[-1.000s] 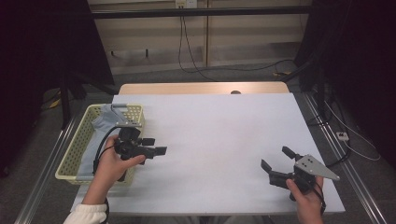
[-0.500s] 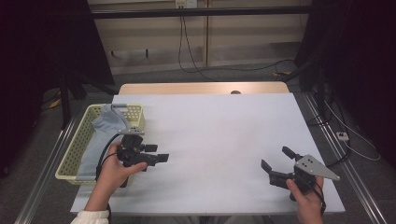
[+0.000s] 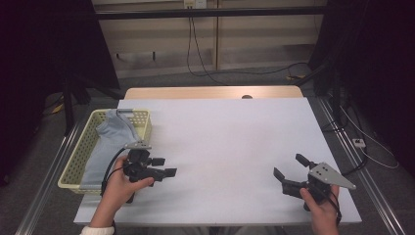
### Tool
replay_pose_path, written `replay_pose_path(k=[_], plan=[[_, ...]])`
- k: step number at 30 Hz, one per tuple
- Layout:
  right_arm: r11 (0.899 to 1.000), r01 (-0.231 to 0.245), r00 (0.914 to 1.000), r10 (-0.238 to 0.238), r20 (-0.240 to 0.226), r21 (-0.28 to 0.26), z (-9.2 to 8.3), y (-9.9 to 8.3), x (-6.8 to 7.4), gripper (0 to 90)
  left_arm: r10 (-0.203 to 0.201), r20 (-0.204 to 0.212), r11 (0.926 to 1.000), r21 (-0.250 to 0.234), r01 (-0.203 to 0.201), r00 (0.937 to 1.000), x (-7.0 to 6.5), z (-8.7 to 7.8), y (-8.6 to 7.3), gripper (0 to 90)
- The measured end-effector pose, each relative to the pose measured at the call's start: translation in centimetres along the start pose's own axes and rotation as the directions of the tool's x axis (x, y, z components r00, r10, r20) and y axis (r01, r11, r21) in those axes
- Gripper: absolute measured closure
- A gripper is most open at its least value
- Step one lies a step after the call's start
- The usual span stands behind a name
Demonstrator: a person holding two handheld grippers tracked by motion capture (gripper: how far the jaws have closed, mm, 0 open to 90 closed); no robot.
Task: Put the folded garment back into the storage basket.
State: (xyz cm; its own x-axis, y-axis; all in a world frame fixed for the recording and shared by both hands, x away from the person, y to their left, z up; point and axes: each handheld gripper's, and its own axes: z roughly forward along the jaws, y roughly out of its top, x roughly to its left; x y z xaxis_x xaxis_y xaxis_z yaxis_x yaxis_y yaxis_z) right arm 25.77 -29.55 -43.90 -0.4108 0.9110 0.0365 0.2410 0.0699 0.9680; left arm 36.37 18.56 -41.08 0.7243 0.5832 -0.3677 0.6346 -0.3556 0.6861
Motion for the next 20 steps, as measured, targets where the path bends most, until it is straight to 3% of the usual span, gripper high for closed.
replay_pose_path(k=[20], plan=[[1.0, 0.001, 1.0, -0.001, -0.008, 0.003, 0.14, 0.03, 0.13, 8.8, 0.017, -0.008, 0.9998, 0.005, -0.017, 0.9998, -0.39, -0.17, -0.84, 27.0]])
